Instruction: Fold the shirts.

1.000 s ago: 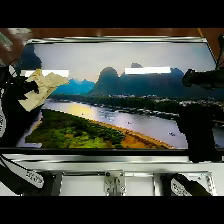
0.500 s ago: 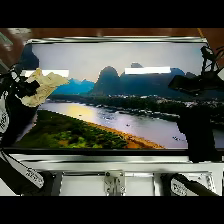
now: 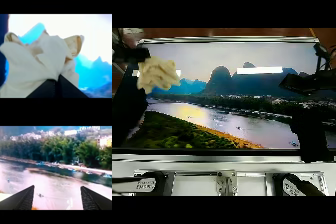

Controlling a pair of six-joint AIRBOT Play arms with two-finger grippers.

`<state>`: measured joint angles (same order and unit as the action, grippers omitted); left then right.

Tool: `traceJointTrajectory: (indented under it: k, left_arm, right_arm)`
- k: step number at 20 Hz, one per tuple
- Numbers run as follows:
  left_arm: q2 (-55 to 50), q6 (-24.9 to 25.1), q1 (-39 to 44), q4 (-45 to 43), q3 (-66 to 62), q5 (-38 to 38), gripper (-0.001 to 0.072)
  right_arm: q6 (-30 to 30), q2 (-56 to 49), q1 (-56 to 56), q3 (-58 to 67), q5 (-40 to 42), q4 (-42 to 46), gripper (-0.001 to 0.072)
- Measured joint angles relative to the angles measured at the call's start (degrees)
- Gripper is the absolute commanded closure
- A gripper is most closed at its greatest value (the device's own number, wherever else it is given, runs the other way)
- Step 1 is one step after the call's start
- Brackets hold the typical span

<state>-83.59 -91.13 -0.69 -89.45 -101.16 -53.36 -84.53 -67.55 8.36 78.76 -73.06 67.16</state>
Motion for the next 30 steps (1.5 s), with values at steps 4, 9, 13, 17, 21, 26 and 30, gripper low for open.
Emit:
traceJointTrajectory:
  k: [4,9,13,17,21,26,30]
  left_arm:
    - [16.87,-1.62,14.12,0.92,-0.02,-1.07,0.0671]
    - [24.2,-6.16,31.69,1.18,1.62,-6.16,0.0671]
    - [21.16,-9.42,41.22,1.22,9.66,-7.39,0.067]
    - [12.9,-13.88,48.02,4.33,19.76,-2.01,0.0663]
    - [3.5,-16.2,49.83,14.64,23.19,3.61,-0.0003]
    - [2.6,-10.64,39.08,21.31,20.5,-7.45,0.0]
    - [8.83,-5.57,25.18,20.39,24.63,-19.06,-0.0001]
  right_arm:
    - [0.22,10.88,0.0,2.34,-0.52,3.39,0.0016]
    - [-0.15,24.72,0.0,3.43,-3.76,8.02,0.0016]
    - [-0.74,29.51,0.0,3.26,-12.92,13.88,0.0016]
    - [-0.98,30.82,0.0,-1.16,-17.66,15.37,0.0016]
    - [-1.42,30.91,0.0,-11.58,-13.49,14.53,0.0013]
    - [-2.12,27.26,0.0,-18.43,-5.14,13.79,0.0013]
    - [-1.64,20.63,0.07,-19.74,-3.1,16.74,0.0013]
